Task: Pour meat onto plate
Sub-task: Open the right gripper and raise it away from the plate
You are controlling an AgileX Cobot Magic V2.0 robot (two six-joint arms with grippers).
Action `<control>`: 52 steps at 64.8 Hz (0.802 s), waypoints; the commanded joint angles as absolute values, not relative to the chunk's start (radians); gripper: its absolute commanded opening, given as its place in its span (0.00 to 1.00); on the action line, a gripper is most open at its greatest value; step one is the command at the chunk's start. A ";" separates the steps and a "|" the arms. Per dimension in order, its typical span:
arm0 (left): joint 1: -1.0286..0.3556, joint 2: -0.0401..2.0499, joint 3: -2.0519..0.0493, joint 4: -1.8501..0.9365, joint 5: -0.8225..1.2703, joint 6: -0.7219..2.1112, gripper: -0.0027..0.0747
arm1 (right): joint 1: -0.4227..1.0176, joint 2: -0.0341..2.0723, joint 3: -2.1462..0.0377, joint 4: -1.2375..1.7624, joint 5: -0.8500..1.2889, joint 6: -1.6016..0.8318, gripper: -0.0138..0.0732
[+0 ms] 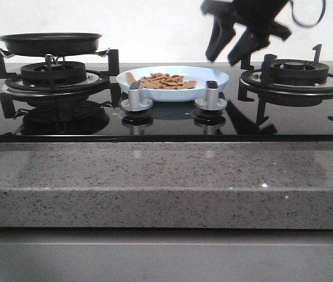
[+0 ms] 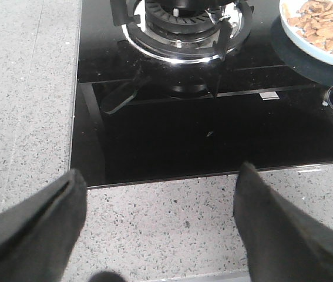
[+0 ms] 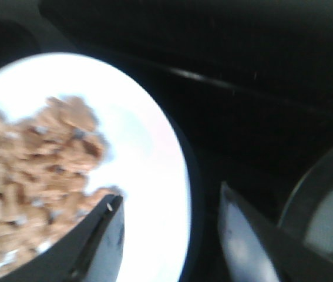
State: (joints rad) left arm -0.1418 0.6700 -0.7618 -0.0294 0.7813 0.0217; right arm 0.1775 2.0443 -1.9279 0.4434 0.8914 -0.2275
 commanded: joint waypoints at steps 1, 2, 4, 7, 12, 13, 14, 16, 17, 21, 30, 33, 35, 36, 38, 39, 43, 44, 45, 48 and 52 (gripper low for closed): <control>-0.149 0.669 -0.786 -0.040 0.706 0.011 0.70 | 0.186 1.917 -1.958 0.436 0.876 -0.236 0.62; -0.149 0.669 -0.786 -0.040 0.706 0.011 0.70 | 0.190 1.908 -1.957 0.428 0.880 -0.236 0.62; -0.149 0.669 -0.786 -0.040 0.706 0.011 0.70 | 0.199 1.885 -1.946 0.410 0.883 -0.236 0.62; -0.149 0.669 -0.786 -0.040 0.706 0.011 0.70 | 0.213 1.849 -1.921 0.384 0.878 -0.236 0.62; -0.149 0.669 -0.786 -0.040 0.706 0.011 0.70 | 0.243 1.773 -1.829 0.340 0.854 -0.235 0.62; -0.149 0.669 -0.786 -0.040 0.706 0.011 0.70 | 0.246 1.759 -1.811 0.336 0.847 -0.235 0.62; -0.149 0.669 -0.786 -0.040 0.706 0.011 0.70 | 0.252 1.737 -1.783 0.332 0.836 -0.235 0.62; -0.149 0.669 -0.786 -0.040 0.706 0.011 0.70 | 0.259 1.706 -1.745 0.322 0.814 -0.235 0.62; -0.149 0.669 -0.786 -0.040 0.706 0.011 0.70 | 0.262 1.691 -1.726 0.317 0.806 -0.235 0.61; -0.149 0.669 -0.786 -0.040 0.706 0.011 0.70 | 0.267 1.618 -1.637 0.306 0.780 -0.233 0.59; -0.149 0.669 -0.786 -0.040 0.706 0.011 0.70 | 0.267 1.434 -1.418 0.274 0.734 -0.231 0.52; -0.149 0.669 -0.786 -0.040 0.706 0.011 0.70 | 0.267 1.373 -1.358 0.248 0.720 -0.224 0.50; -0.149 0.669 -0.786 -0.040 0.706 0.011 0.70 | 0.266 1.331 -1.312 0.228 0.713 -0.217 0.49; -0.149 0.669 -0.786 -0.040 0.706 0.011 0.70 | 0.265 1.314 -1.285 0.220 0.711 -0.212 0.49; -0.149 0.669 -0.786 -0.040 0.706 0.011 0.70 | 0.264 1.282 -1.253 0.204 0.711 -0.200 0.48; -0.149 0.669 -0.786 -0.040 0.706 0.011 0.70 | 0.263 1.266 -1.238 0.195 0.712 -0.192 0.47; -0.149 0.669 -0.786 -0.040 0.706 0.011 0.70 | 0.255 1.198 -1.172 0.150 0.721 -0.149 0.45; -0.149 0.669 -0.786 -0.040 0.706 0.011 0.70 | 0.252 1.177 -1.159 0.141 0.724 -0.139 0.45; -0.149 0.669 -0.786 -0.040 0.706 0.011 0.70 | 0.248 1.163 -1.140 0.127 0.729 -0.125 0.45; -0.149 0.669 -0.786 -0.040 0.706 0.011 0.70 | 0.237 1.115 -1.098 0.106 0.746 -0.102 0.45; -0.149 0.669 -0.786 -0.038 0.706 0.011 0.70 | 0.221 1.057 -1.051 0.092 0.779 -0.077 0.45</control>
